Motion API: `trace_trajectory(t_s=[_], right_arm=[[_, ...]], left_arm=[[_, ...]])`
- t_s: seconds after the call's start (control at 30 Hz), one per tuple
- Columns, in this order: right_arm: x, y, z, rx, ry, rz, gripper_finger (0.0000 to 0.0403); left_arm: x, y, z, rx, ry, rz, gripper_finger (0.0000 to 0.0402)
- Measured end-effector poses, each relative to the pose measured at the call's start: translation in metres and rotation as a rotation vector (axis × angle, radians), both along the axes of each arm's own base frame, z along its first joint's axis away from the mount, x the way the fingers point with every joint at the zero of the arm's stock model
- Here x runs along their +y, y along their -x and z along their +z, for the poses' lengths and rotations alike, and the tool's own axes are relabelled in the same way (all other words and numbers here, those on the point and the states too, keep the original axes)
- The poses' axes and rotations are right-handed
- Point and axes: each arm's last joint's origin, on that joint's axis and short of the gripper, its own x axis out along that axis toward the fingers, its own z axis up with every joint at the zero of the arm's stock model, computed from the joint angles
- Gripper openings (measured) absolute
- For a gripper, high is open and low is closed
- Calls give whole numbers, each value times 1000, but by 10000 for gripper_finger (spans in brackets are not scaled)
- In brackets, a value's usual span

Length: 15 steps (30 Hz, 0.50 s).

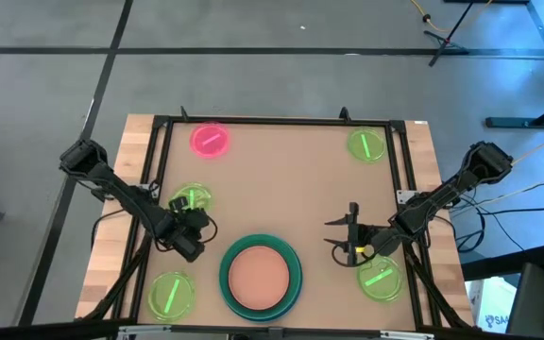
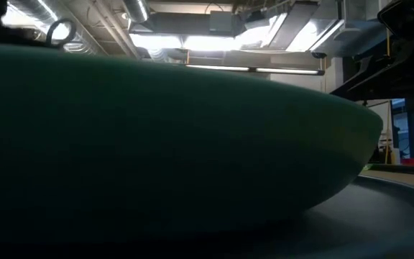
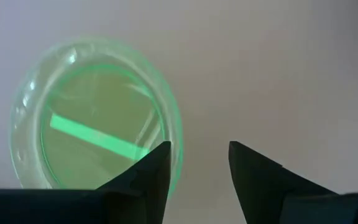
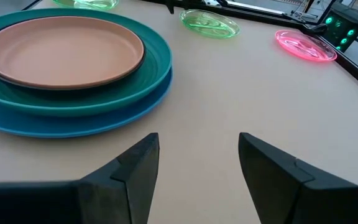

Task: Stack plastic plates
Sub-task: Stack the light green plate on top of the orange plate

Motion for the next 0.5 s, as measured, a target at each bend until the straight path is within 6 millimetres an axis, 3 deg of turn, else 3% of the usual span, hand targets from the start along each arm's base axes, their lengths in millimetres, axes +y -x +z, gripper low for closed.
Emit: trace_trajectory(t_s=[0.5], right_arm=[[-1,0,0,-15,19,-44,214]], left_arm=[[13,19,-39,15,-14,-30,154]])
